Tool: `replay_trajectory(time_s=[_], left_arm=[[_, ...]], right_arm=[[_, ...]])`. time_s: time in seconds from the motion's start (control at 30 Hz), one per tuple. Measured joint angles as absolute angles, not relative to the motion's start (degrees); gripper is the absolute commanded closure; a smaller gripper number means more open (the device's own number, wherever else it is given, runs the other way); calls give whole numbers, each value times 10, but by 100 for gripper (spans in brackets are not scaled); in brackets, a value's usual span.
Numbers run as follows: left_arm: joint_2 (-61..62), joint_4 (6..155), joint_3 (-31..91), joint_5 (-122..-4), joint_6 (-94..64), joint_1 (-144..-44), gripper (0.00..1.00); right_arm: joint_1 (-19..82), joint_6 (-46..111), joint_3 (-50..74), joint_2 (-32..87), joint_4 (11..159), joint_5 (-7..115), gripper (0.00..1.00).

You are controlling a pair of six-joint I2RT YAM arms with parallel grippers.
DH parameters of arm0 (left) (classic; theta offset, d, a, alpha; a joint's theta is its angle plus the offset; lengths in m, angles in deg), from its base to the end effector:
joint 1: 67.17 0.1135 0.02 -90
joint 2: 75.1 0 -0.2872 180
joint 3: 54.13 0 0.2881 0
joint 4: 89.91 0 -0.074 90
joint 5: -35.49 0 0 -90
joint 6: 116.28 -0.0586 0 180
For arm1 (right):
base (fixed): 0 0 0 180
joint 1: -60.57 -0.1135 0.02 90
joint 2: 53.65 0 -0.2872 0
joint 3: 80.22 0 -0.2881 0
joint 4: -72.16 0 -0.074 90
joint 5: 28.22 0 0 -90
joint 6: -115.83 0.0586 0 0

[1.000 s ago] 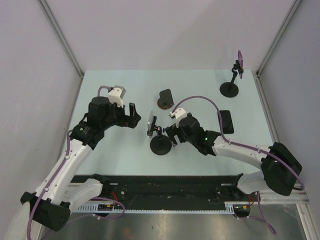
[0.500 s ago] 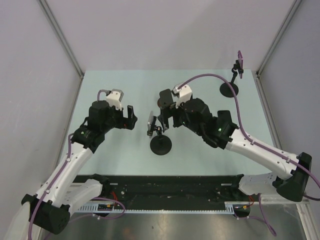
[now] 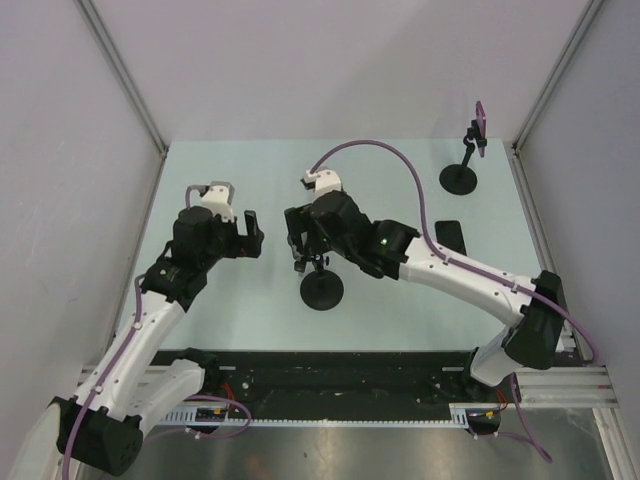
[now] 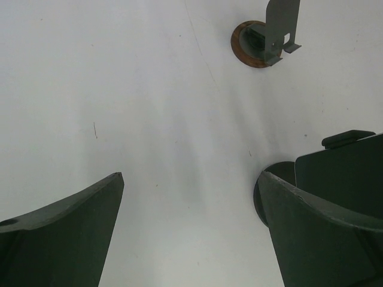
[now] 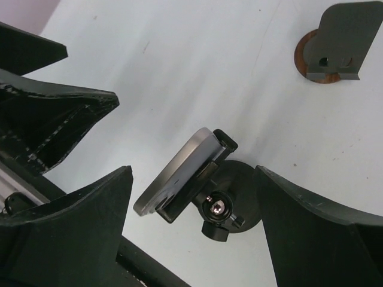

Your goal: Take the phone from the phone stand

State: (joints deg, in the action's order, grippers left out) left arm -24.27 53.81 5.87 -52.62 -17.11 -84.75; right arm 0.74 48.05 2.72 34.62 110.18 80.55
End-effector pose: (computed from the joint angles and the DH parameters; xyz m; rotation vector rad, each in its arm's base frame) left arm 0.2303 -0.0710 0.3217 0.1299 2.0494 -0.2575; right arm 0.2219 0.3442 0.3814 -0.4812 2.0405 0.5429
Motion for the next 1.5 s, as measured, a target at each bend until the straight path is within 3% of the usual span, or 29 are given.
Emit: replay_trajectory(time_s=[0.23, 0.43, 0.47, 0.53, 0.57, 0.67, 1.0, 1.07, 1.13, 1.23, 1.33, 1.5], left_arm=[[-250, 549, 42, -526, -162, -845, 0], [-249, 566, 41, -532, -162, -842, 0], [-249, 568, 41, -534, -162, -842, 0], [-249, 573, 41, -540, -163, -841, 0], [-249, 575, 41, -545, -164, -840, 0], [-251, 579, 41, -562, -169, -840, 0], [-271, 603, 13, -713, -218, -839, 0], [-272, 609, 0, -747, -223, -839, 0], [-272, 617, -16, -777, -227, -841, 1], [-272, 632, -34, -800, -228, -844, 3], [-272, 651, -51, -814, -226, -848, 4], [-271, 678, -66, -822, -217, -853, 6]], right_arm=[[0, 476, -1, 406, 1107, 822, 30], [-8, 453, -38, 439, 1128, 820, 58], [-9, 448, -40, 439, 1132, 817, 67], [-11, 437, -44, 439, 1136, 810, 73], [-11, 431, -46, 439, 1138, 805, 83], [-12, 403, -47, 438, 1141, 785, 100], [32, 269, -12, 398, 1145, 641, 100], [50, 253, -9, 392, 1151, 609, 93], [66, 238, -6, 388, 1157, 583, 76], [78, 223, -4, 386, 1161, 570, 64], [78, 211, -3, 386, 1163, 563, 57], [74, 204, 3, 382, 1170, 564, 56]])
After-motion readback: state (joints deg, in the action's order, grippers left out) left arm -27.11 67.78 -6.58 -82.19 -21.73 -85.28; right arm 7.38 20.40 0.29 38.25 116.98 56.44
